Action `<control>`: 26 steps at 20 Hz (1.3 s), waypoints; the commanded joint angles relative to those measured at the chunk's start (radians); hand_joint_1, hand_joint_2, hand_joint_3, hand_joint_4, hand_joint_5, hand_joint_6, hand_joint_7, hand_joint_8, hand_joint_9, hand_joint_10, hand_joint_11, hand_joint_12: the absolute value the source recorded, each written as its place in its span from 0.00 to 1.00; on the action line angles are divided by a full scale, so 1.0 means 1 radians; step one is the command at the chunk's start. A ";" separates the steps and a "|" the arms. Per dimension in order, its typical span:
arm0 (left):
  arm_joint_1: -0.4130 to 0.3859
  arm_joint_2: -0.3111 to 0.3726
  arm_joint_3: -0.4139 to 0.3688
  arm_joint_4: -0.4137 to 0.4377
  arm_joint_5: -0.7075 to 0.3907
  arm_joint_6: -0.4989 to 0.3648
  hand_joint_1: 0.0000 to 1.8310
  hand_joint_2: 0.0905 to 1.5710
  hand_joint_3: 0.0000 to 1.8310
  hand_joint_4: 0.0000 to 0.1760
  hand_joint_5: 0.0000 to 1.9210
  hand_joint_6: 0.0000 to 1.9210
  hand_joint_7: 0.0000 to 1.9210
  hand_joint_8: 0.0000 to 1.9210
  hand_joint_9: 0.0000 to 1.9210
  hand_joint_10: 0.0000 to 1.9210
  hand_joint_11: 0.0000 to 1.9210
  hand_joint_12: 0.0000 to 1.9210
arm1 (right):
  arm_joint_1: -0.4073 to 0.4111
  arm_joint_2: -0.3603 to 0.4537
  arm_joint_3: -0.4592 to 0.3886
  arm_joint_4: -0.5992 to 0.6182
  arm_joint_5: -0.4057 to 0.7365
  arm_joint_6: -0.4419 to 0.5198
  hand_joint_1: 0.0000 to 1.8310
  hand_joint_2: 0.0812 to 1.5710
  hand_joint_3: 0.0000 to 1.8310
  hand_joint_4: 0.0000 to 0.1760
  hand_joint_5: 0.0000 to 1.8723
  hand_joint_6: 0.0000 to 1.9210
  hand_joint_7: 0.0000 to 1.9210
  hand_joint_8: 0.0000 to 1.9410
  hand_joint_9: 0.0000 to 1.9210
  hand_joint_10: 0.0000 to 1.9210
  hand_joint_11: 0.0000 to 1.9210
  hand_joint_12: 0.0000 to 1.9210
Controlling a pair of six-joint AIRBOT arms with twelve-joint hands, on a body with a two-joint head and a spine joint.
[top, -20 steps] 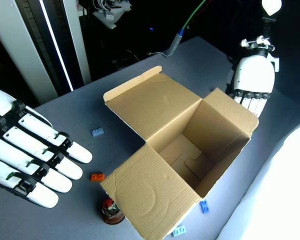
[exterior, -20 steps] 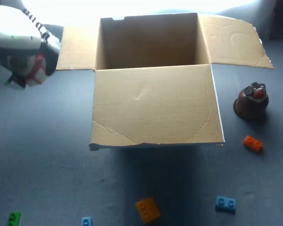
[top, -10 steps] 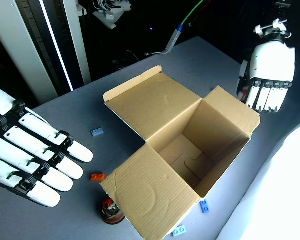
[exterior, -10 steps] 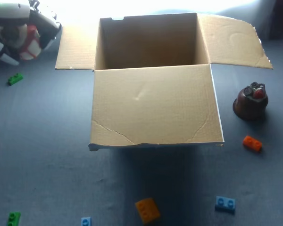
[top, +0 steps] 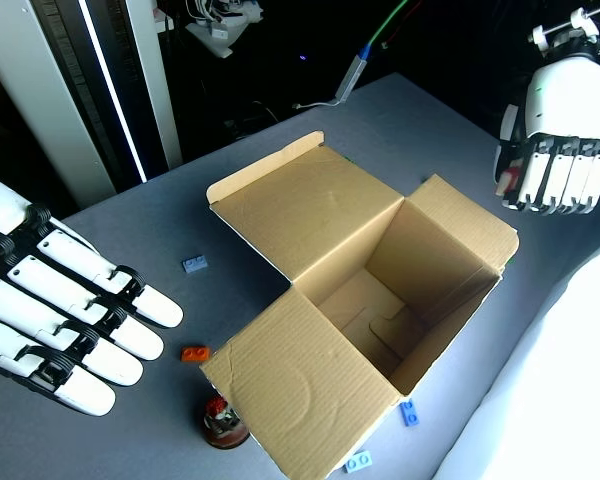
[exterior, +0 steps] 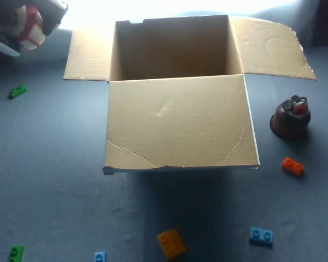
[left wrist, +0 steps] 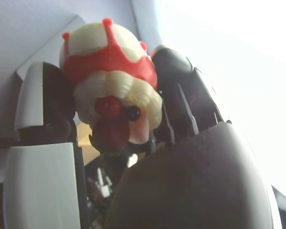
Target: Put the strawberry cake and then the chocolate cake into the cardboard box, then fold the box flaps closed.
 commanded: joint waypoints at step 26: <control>-0.113 -0.091 -0.045 -0.008 -0.208 -0.105 0.71 0.84 0.00 0.00 0.30 0.74 0.28 0.90 0.32 0.92 0.22 1.00 | 0.005 -0.009 0.009 0.196 0.139 -0.001 0.30 0.66 0.00 0.00 0.06 0.00 0.10 0.00 0.09 0.00 0.00 0.27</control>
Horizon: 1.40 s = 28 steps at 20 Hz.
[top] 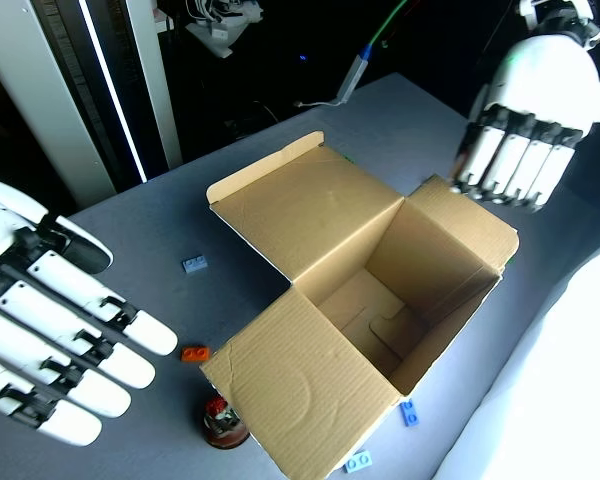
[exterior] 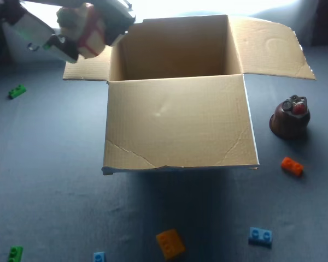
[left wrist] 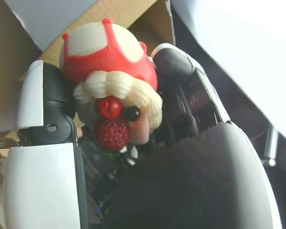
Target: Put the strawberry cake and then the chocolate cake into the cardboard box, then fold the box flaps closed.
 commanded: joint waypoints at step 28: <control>0.021 -0.275 0.082 0.133 0.082 0.020 0.70 0.85 0.00 0.00 0.29 0.77 0.26 0.90 0.31 0.94 0.24 1.00 | -0.009 -0.154 0.127 0.263 0.125 0.050 0.25 0.67 0.00 0.00 0.04 0.00 0.08 0.00 0.07 0.00 0.00 0.25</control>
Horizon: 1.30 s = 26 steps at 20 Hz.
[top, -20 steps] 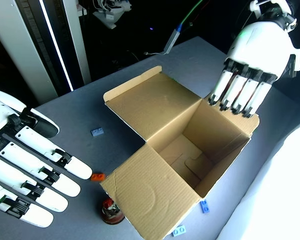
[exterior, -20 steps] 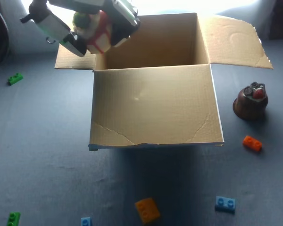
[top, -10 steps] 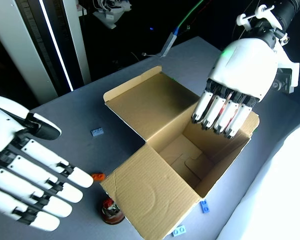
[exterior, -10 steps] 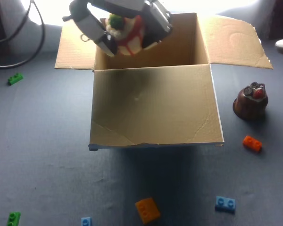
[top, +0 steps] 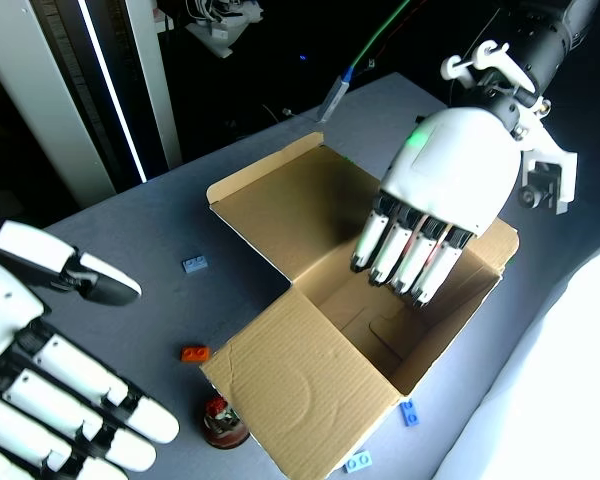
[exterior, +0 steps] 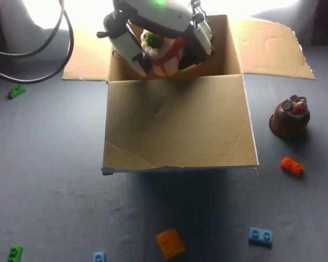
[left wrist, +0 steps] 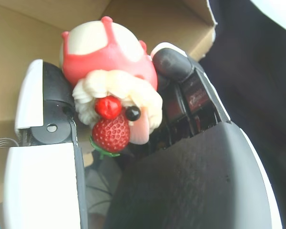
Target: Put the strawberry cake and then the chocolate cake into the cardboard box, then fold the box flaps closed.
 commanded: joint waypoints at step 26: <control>-0.107 0.011 0.119 0.014 0.099 0.091 0.18 0.59 0.01 0.41 0.09 0.00 0.10 0.00 0.15 0.01 0.00 0.57 | -0.041 -0.260 0.391 -0.378 -0.109 0.526 0.28 0.65 0.00 0.00 0.04 0.00 0.08 0.00 0.06 0.00 0.00 0.20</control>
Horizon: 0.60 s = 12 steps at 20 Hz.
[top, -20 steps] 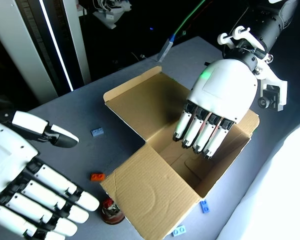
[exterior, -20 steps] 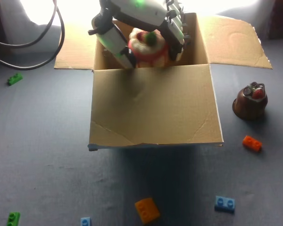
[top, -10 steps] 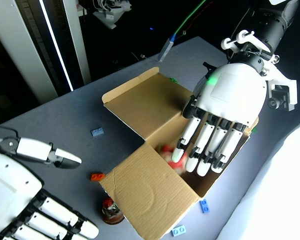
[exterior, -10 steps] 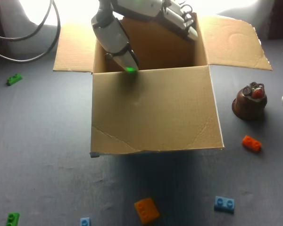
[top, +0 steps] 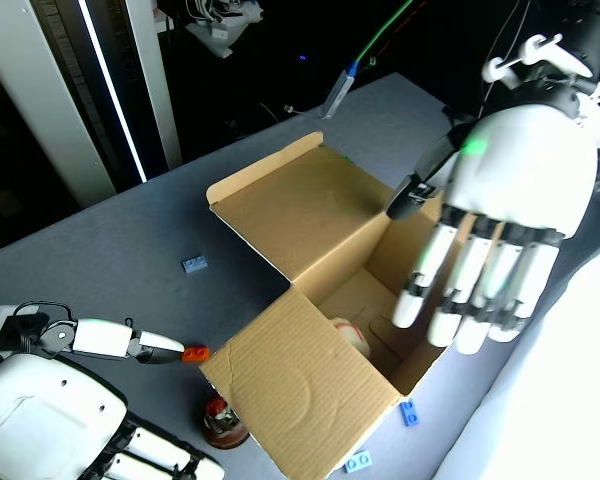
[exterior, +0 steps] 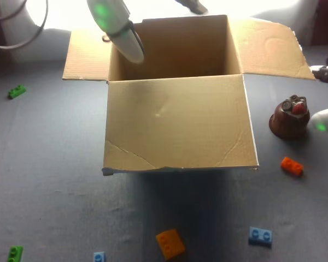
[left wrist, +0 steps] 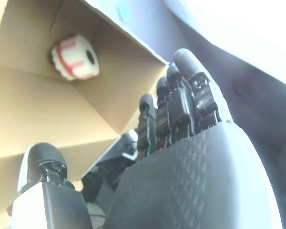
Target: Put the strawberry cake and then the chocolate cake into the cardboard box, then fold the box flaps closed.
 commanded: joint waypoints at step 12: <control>-0.089 0.208 -0.016 0.052 -0.154 -0.171 0.19 0.60 0.00 0.37 0.11 0.00 0.12 0.00 0.16 0.01 0.00 0.57 | -0.010 -0.108 0.107 -0.051 0.125 0.070 0.53 0.66 0.00 0.05 0.02 0.00 0.06 0.00 0.06 0.00 0.00 0.19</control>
